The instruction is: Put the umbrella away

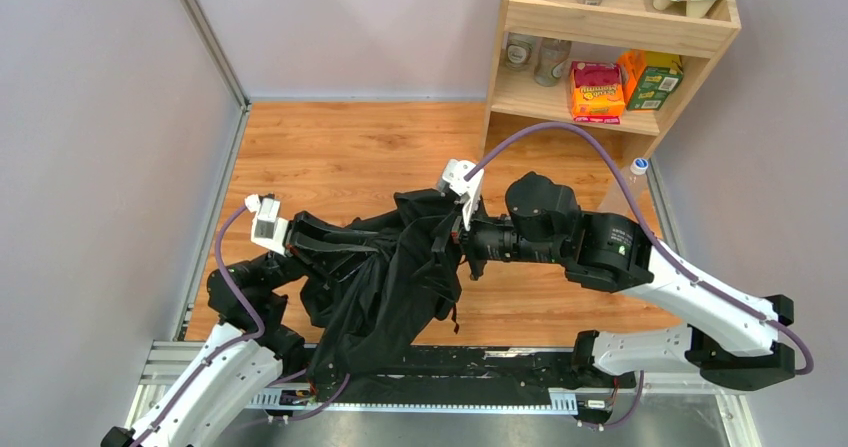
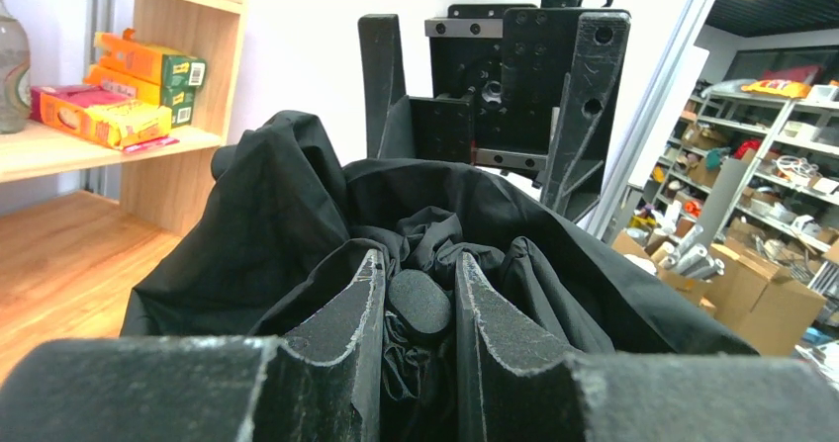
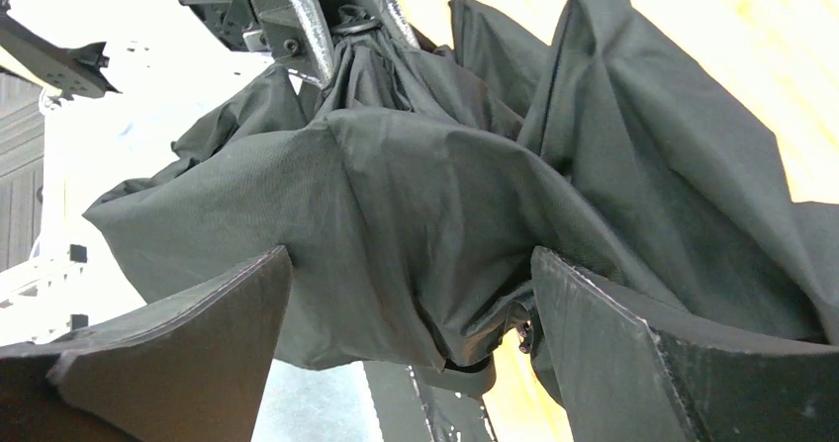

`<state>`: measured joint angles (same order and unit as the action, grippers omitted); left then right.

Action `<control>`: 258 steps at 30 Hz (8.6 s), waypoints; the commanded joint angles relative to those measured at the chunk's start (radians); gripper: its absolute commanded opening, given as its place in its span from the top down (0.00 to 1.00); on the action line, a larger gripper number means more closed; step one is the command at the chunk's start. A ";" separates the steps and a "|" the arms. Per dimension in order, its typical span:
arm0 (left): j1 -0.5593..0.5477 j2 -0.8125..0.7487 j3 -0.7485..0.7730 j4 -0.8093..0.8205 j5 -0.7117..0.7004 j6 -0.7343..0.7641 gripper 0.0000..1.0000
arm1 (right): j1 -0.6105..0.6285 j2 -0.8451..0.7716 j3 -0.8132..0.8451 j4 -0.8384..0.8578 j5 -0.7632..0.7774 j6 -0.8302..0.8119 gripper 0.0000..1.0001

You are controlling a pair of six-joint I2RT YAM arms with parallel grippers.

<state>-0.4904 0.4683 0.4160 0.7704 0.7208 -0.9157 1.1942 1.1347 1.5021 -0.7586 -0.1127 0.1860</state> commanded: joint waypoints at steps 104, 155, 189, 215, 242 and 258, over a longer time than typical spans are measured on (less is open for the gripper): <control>-0.160 0.402 0.524 -1.330 -0.363 0.699 1.00 | -0.409 -0.236 -0.414 0.419 -0.539 0.311 1.00; -0.160 -0.434 0.063 -1.511 -0.917 -0.037 0.53 | -0.146 1.023 -0.049 -0.157 -0.131 -0.593 1.00; -0.157 0.322 -0.447 -0.248 -0.793 -0.408 0.27 | -0.335 1.094 -0.058 -0.036 -0.345 -0.563 1.00; -0.157 0.148 -0.451 -0.496 -0.756 -0.525 0.24 | -0.237 0.893 -0.227 0.188 -0.061 -0.585 1.00; -0.168 1.382 -0.319 0.695 -0.645 -0.425 0.47 | -0.260 0.961 -0.094 0.071 -0.260 -0.608 1.00; -0.166 1.446 -0.347 0.690 -0.710 -0.423 1.00 | -0.309 0.884 -0.164 0.201 -0.277 -0.481 0.59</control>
<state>-0.6415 1.8519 0.0887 1.5299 0.0387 -1.4631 0.8745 2.0029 1.4181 -0.7063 -0.3073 -0.3588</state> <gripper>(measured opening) 0.132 0.352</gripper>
